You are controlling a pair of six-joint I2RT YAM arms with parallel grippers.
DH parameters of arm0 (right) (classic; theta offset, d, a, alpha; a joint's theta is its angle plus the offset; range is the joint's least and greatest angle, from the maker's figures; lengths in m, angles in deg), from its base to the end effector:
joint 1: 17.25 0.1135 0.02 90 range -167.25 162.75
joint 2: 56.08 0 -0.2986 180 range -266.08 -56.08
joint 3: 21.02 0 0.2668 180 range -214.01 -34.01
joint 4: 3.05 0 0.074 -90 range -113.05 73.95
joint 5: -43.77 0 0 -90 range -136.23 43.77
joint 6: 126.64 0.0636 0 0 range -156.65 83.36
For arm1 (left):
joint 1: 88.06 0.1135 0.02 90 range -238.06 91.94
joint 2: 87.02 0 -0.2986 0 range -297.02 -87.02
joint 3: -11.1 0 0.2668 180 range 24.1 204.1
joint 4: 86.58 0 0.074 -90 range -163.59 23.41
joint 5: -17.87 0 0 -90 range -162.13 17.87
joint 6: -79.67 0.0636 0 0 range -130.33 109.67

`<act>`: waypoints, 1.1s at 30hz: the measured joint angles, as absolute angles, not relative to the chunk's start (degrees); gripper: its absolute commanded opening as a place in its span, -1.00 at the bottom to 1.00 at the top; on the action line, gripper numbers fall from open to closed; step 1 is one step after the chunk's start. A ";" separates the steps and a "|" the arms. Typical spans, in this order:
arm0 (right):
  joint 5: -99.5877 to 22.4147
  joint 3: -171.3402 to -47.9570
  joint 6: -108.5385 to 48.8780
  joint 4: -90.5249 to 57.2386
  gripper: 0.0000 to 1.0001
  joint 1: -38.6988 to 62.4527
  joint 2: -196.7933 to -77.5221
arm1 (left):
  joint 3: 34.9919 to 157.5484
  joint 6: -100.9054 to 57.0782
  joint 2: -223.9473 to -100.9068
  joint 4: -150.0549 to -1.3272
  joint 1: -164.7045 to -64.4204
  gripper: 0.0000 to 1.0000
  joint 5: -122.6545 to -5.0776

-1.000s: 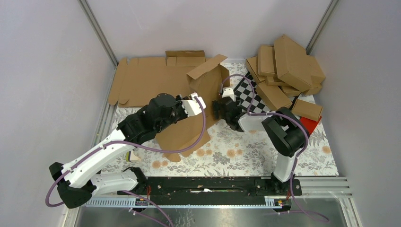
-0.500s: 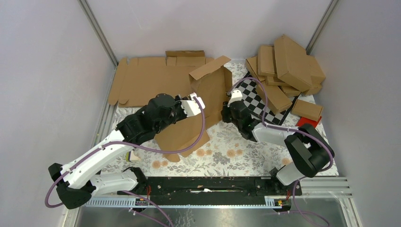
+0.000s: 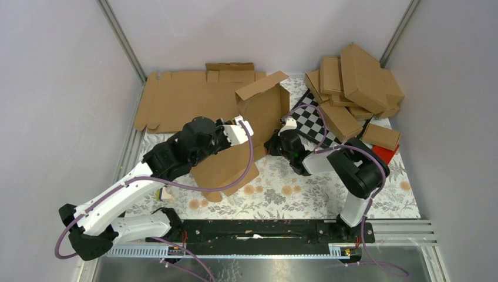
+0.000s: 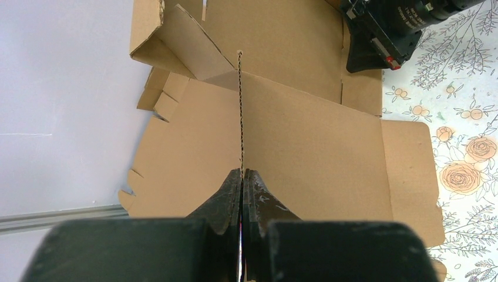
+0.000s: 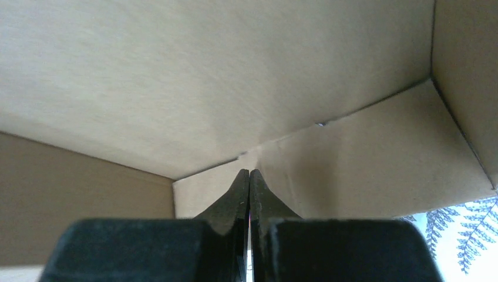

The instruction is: Fold the paper box

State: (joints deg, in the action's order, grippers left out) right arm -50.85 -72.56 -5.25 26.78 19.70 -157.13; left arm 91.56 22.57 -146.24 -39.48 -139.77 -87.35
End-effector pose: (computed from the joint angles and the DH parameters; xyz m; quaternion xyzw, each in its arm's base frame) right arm 0.3066 0.2242 0.1574 -0.0164 0.8170 0.2959 0.4946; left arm 0.1604 -0.1762 0.4076 0.5133 0.6685 0.0247 0.5375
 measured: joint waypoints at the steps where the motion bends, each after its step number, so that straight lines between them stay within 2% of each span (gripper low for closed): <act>1: -51.09 -72.62 -4.74 26.69 -1.00 19.70 -158.07 | 91.56 22.55 -146.20 -39.46 -139.77 -1.00 -87.35; 10: -51.77 -72.80 -3.72 27.59 -1.00 19.70 -160.96 | 91.50 22.16 -145.87 -39.41 -139.81 -1.00 -87.11; 20: -57.63 -78.37 -10.25 20.42 -1.00 19.70 -156.21 | 91.48 22.13 -145.85 -39.41 -139.81 -1.00 -87.13; 27: -57.78 -79.14 -10.45 20.79 -1.00 19.70 -163.43 | 91.45 22.05 -145.39 -39.41 -139.81 -1.00 -87.09; 33: -58.54 -78.09 -11.24 22.02 -1.00 19.72 -162.90 | 91.13 21.68 -145.19 -39.22 -139.90 -1.00 -86.94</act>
State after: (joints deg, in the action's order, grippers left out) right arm -58.54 -78.09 -11.24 22.02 19.72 -162.90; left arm 91.13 21.68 -145.19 -39.22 -139.90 -86.94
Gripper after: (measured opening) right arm 0.014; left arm 0.013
